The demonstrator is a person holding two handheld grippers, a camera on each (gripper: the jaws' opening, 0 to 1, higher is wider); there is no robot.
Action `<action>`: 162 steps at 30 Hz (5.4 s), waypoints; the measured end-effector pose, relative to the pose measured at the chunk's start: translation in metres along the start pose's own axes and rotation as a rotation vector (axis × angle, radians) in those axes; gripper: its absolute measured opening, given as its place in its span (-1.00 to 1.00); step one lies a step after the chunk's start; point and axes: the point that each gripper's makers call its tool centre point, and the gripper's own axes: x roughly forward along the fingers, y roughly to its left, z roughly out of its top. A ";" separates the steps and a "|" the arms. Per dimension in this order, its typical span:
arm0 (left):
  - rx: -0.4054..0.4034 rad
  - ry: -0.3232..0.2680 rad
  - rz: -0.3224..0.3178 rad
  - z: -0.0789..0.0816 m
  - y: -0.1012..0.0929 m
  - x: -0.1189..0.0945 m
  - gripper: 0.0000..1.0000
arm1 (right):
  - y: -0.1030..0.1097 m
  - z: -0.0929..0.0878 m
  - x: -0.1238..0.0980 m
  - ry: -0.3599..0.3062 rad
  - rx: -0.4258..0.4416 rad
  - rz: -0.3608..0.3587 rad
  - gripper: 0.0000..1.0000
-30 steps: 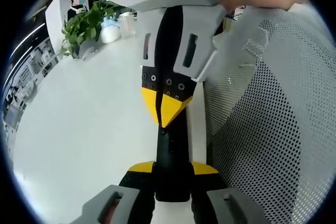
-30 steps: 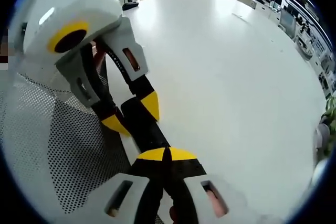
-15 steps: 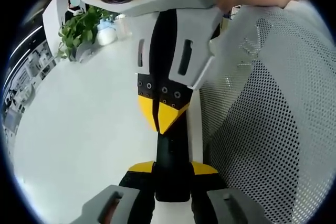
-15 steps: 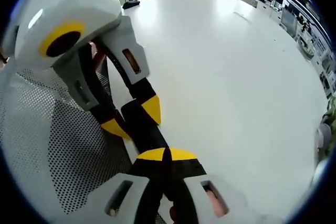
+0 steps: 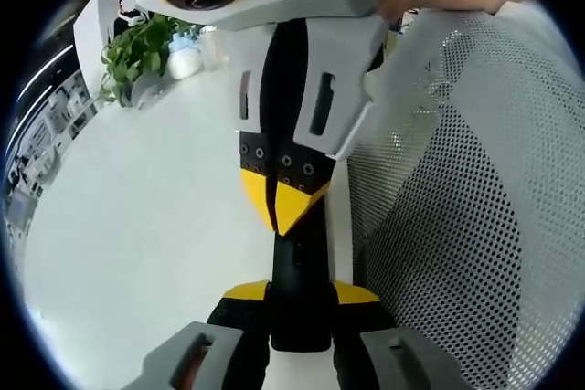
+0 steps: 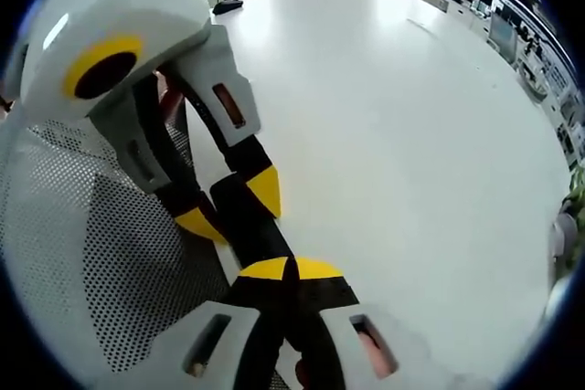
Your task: Press the specified remote control buttons in sequence, fully releasing each button before pressing the next.
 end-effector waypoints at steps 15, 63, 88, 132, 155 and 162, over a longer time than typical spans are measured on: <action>-0.003 -0.002 0.001 0.000 0.000 0.000 -0.51 | -0.001 0.001 0.002 -0.009 0.005 -0.013 -1.00; -0.011 -0.003 0.008 0.001 0.002 0.001 -0.52 | 0.008 -0.002 -0.005 -0.019 0.070 0.067 -0.92; -0.001 0.003 0.051 0.001 0.010 0.000 -0.52 | 0.005 -0.002 -0.005 -0.009 0.021 0.034 -1.00; -0.054 -0.019 0.049 0.001 0.011 0.001 -0.51 | 0.006 -0.002 -0.003 0.011 -0.042 -0.001 -1.00; -0.058 -0.020 0.050 0.001 0.011 0.001 -0.51 | 0.012 -0.007 -0.005 0.036 -0.020 0.038 -1.00; -0.059 -0.020 0.049 0.001 0.011 0.001 -0.51 | 0.016 -0.008 -0.004 0.037 -0.029 0.056 -1.00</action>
